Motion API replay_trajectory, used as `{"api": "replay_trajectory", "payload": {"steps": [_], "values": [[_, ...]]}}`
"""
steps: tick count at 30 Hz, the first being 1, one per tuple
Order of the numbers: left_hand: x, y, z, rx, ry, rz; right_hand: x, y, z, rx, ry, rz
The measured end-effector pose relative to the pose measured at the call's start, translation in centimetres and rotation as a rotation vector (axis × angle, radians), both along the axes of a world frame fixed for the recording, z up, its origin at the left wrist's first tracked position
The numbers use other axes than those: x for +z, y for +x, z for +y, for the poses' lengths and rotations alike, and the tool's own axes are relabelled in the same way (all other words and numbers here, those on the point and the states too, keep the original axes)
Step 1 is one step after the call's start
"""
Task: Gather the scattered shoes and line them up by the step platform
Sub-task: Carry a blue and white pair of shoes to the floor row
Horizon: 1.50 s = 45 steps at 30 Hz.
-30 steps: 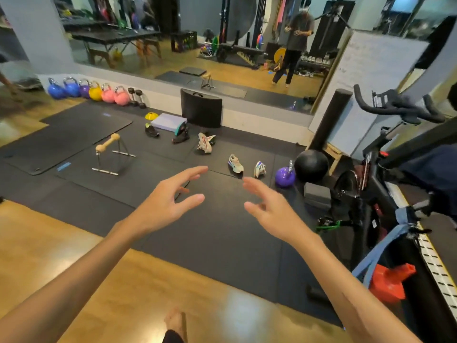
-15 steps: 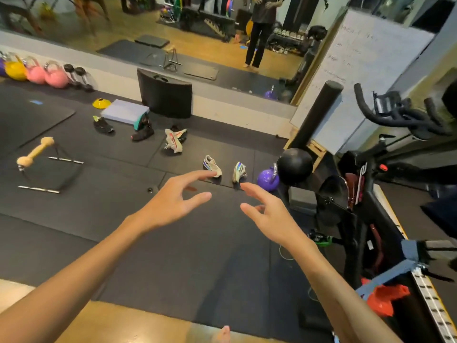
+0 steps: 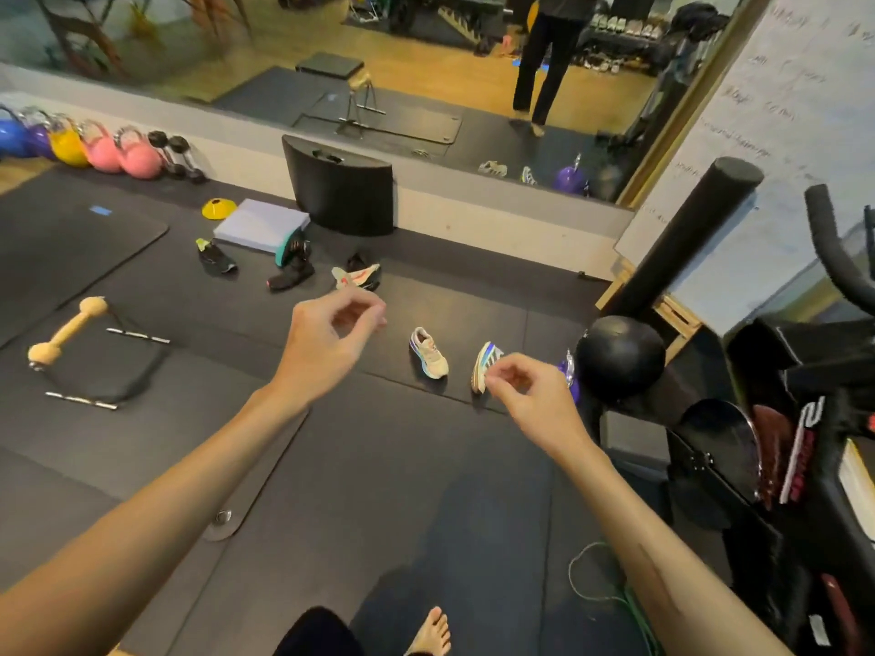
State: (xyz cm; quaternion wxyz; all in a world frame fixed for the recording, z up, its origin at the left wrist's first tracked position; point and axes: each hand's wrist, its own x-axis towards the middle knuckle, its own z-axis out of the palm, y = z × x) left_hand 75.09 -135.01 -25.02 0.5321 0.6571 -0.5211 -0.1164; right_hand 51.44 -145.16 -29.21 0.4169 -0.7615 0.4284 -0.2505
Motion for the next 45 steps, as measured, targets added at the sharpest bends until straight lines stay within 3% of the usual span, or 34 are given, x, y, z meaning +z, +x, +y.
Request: {"api": "replay_trajectory", "payload": {"steps": [6,14,19,23,27,32,36,43,45], "values": [[-2.4,4.4,-11.7,-0.006,0.097,-0.026,-2.0,2.2,-13.4,-0.069,0.011,0.037],[-9.7,7.5,-31.3,-0.096,0.176,0.221,-8.0,7.7,-31.9,-0.163,0.105,0.117],[-14.8,8.6,-40.7,-0.197,0.275,0.187,-15.2,9.1,-40.1,-0.269,0.151,0.148],[-20.5,10.5,-45.0,-0.151,0.211,0.207,-23.1,10.5,-45.3,-0.301,0.327,0.160],[-29.1,10.7,-49.9,-0.141,0.240,0.174,-31.0,12.6,-49.8,-0.299,0.352,0.153],[-43.2,12.1,-60.1,-0.424,0.474,-0.099,-43.0,16.2,-55.8,-0.245,0.226,0.113],[-54.7,14.2,-65.0,-0.408,0.396,-0.186,-53.9,19.0,-59.4,-0.168,0.117,0.060],[-71.9,15.8,-66.3,-0.421,0.438,-0.286,-70.5,20.8,-62.1,-0.206,0.144,0.233],[-75.5,16.0,-66.4,-0.427,0.506,-0.375,-73.9,21.0,-62.3,-0.172,0.115,0.386]]}}
